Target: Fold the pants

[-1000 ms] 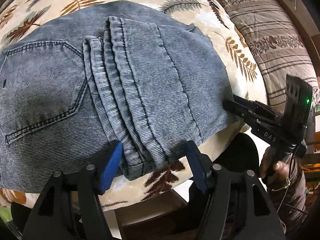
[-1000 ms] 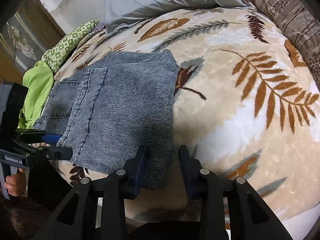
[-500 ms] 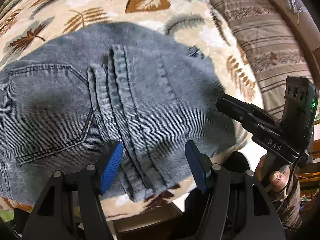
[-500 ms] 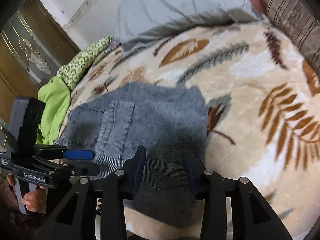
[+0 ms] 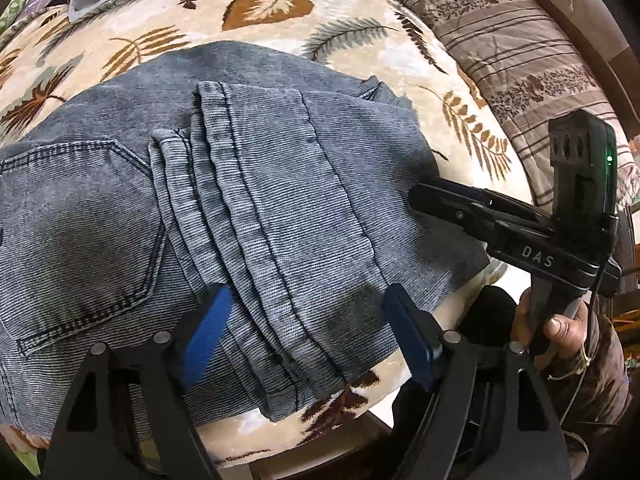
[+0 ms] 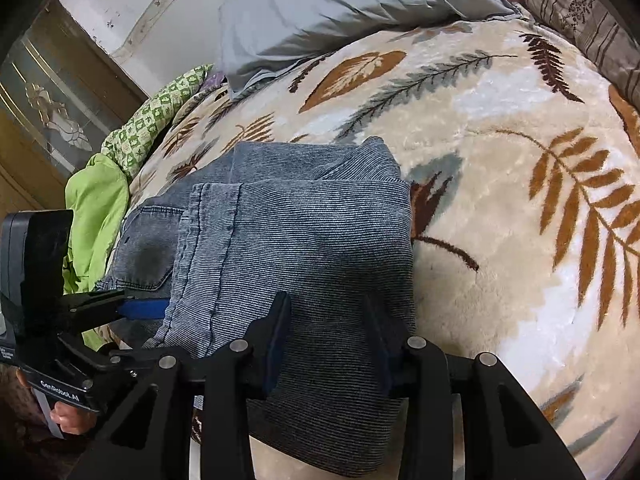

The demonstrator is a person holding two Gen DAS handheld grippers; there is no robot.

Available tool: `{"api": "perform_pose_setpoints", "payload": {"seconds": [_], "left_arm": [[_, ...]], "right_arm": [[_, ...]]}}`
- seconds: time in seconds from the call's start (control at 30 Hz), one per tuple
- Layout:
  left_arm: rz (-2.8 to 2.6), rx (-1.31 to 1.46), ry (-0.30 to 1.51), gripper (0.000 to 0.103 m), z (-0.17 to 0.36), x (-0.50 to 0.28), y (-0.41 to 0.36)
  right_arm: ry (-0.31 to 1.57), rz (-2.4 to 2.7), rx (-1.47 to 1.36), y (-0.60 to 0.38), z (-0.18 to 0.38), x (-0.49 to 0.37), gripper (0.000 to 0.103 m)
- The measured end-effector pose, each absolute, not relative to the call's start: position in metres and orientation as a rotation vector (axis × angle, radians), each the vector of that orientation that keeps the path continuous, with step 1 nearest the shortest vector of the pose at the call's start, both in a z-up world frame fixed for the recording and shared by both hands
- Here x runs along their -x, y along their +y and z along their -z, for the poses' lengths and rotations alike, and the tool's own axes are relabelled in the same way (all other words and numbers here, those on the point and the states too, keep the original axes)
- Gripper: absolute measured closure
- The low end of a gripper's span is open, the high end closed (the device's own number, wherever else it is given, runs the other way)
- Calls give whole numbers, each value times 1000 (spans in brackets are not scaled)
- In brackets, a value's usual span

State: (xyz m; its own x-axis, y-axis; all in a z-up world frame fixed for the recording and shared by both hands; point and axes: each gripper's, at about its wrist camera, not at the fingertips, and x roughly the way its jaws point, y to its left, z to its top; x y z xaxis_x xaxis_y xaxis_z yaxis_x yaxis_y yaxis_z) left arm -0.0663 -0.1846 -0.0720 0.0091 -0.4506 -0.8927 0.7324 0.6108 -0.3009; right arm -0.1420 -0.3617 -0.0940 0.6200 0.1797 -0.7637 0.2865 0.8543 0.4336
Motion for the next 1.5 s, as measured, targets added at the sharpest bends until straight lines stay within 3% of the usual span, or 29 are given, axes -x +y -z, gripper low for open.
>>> {"api": "perform_pose_setpoints", "payload": {"seconds": [0.1, 0.23, 0.6, 0.77, 1.13, 1.5], "left_arm": [[930, -238, 1287, 25, 68, 59, -173], [867, -156, 1272, 25, 57, 37, -135], [665, 181, 1289, 25, 43, -63, 32], [602, 249, 1318, 25, 54, -95, 86], [633, 231, 1404, 25, 79, -134, 100], [699, 244, 1457, 21, 91, -177, 79]], "right_arm": [[922, 102, -568, -358, 91, 139, 62], [939, 130, -519, -333, 76, 130, 44], [1021, -134, -114, -160, 44, 64, 42], [1026, -229, 40, -90, 37, 43, 34], [1064, -284, 222, 8, 55, 8, 30], [1039, -182, 393, 42, 79, -5, 20]]}}
